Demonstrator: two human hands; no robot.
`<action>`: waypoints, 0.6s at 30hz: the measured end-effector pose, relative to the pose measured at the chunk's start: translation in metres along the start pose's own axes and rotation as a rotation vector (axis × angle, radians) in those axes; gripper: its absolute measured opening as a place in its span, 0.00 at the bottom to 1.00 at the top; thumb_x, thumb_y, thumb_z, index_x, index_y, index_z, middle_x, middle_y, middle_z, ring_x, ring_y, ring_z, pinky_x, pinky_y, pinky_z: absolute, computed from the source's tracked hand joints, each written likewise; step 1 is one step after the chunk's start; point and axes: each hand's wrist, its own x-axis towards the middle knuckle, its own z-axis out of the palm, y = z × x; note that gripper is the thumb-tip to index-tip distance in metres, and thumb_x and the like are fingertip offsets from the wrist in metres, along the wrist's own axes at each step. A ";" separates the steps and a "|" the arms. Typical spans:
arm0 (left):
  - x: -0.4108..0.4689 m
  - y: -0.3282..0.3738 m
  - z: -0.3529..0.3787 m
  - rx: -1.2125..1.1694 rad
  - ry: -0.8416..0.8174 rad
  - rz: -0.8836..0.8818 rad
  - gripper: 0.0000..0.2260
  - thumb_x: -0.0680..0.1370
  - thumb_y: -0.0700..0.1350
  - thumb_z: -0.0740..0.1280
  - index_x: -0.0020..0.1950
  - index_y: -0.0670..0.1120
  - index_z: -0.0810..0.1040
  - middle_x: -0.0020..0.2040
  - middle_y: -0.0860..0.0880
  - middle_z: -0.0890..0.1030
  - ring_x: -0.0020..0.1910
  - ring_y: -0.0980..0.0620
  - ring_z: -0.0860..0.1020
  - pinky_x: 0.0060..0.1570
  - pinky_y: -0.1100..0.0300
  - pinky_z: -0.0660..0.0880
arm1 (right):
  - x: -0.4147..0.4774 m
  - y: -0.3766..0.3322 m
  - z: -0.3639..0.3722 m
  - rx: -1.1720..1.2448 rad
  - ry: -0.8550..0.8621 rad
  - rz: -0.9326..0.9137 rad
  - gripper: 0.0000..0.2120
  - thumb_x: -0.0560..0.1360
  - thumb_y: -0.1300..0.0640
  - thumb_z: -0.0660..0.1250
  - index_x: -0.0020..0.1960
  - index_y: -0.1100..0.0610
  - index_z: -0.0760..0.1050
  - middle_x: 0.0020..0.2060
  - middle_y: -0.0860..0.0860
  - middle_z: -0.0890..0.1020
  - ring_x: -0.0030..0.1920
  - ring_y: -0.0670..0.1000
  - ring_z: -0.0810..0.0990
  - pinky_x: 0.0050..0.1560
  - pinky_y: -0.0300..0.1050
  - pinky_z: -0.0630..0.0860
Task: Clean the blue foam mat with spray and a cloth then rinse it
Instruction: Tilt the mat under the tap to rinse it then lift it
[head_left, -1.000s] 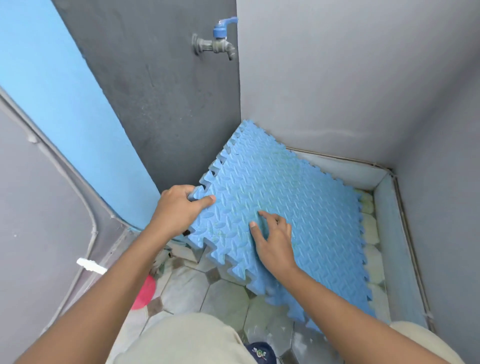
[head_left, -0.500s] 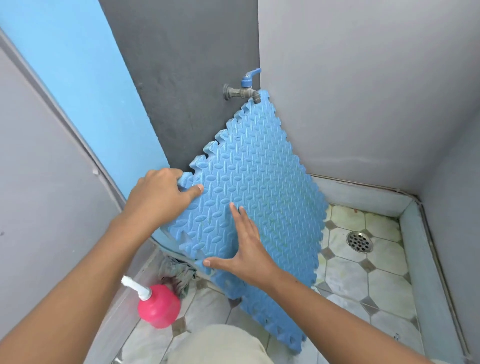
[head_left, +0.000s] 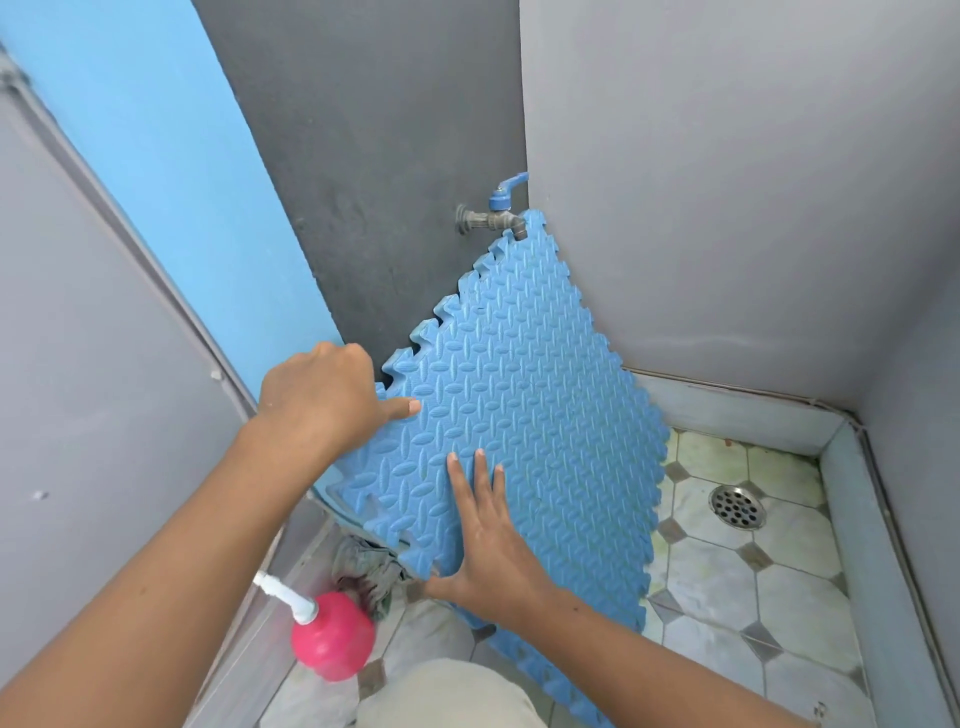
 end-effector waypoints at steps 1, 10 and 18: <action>-0.002 0.001 -0.008 0.011 0.047 0.009 0.29 0.73 0.71 0.63 0.35 0.45 0.67 0.35 0.49 0.69 0.39 0.44 0.72 0.37 0.56 0.67 | -0.001 0.002 0.003 0.008 0.016 -0.010 0.61 0.66 0.36 0.71 0.76 0.34 0.24 0.76 0.41 0.22 0.78 0.56 0.24 0.76 0.68 0.61; 0.086 0.078 -0.022 -0.461 0.403 0.462 0.18 0.82 0.51 0.62 0.69 0.45 0.70 0.64 0.44 0.75 0.63 0.45 0.73 0.59 0.53 0.69 | -0.009 0.023 0.006 0.106 0.102 0.059 0.55 0.70 0.36 0.71 0.80 0.36 0.32 0.80 0.36 0.31 0.79 0.41 0.30 0.82 0.53 0.51; 0.196 0.113 -0.038 -0.603 0.368 0.345 0.21 0.84 0.53 0.56 0.68 0.39 0.67 0.66 0.40 0.73 0.65 0.40 0.71 0.54 0.51 0.68 | -0.010 0.046 -0.011 0.280 0.071 0.034 0.54 0.65 0.31 0.77 0.82 0.36 0.49 0.81 0.32 0.45 0.80 0.34 0.40 0.81 0.44 0.48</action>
